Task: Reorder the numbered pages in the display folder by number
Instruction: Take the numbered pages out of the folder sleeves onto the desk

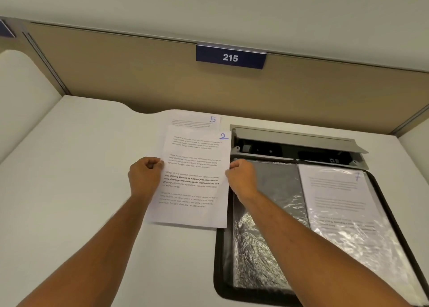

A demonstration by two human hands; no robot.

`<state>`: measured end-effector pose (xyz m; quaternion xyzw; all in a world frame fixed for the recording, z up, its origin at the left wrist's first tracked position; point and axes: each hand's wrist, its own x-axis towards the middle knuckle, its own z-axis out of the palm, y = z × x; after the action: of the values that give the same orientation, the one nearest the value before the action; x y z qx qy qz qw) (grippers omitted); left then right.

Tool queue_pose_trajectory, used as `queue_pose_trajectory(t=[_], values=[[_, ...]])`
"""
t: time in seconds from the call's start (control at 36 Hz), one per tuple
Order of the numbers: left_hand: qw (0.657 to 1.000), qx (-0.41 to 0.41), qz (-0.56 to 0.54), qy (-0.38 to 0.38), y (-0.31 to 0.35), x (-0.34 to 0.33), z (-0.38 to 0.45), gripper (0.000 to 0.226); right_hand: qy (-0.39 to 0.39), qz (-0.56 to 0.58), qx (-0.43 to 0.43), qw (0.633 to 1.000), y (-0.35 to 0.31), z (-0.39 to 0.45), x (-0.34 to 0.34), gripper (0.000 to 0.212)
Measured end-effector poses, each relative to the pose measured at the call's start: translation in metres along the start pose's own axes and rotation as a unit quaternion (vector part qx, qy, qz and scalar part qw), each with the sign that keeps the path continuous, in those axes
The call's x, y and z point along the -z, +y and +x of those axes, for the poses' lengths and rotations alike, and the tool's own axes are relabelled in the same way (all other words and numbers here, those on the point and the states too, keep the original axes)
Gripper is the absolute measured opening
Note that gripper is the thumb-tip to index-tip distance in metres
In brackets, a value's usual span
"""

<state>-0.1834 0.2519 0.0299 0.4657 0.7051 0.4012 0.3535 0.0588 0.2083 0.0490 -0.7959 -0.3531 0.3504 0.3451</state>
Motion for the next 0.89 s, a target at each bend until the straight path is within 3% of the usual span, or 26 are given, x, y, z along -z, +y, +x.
queue_pose_trajectory(t=[0.25,0.89], values=[[0.999,-0.015,0.042,0.008,-0.007,-0.010,0.043,0.013,0.012,-0.051,0.031,0.998,-0.011,0.038,-0.029,0.006],[0.992,-0.042,0.113,0.022,-0.008,-0.033,0.088,0.010,0.040,-0.113,0.064,0.991,-0.011,0.081,-0.056,0.015]])
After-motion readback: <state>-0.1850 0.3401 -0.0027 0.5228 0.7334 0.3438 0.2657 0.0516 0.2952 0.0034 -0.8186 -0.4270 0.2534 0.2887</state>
